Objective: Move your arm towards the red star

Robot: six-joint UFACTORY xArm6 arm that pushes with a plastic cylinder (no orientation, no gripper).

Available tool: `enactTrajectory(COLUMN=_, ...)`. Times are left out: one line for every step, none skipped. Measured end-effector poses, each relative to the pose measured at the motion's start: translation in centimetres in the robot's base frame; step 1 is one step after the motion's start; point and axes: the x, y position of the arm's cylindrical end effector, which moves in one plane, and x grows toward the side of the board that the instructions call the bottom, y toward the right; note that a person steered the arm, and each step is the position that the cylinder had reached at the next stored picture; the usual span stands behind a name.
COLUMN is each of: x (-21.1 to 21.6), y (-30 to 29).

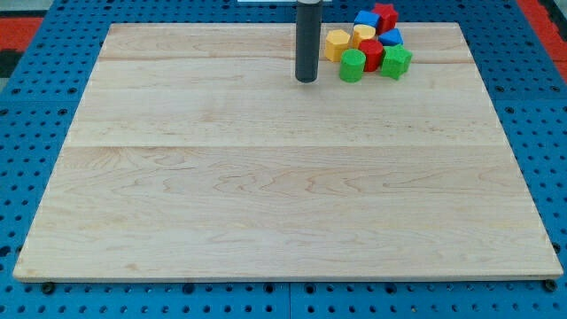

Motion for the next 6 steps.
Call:
enactTrajectory(x=5.0, y=-0.2)
enactTrajectory(x=6.5, y=7.0)
enactTrajectory(x=4.9, y=17.5)
enactTrajectory(x=0.2, y=24.9)
enactTrajectory(x=-7.3, y=27.0)
enactTrajectory(x=-13.2, y=24.5)
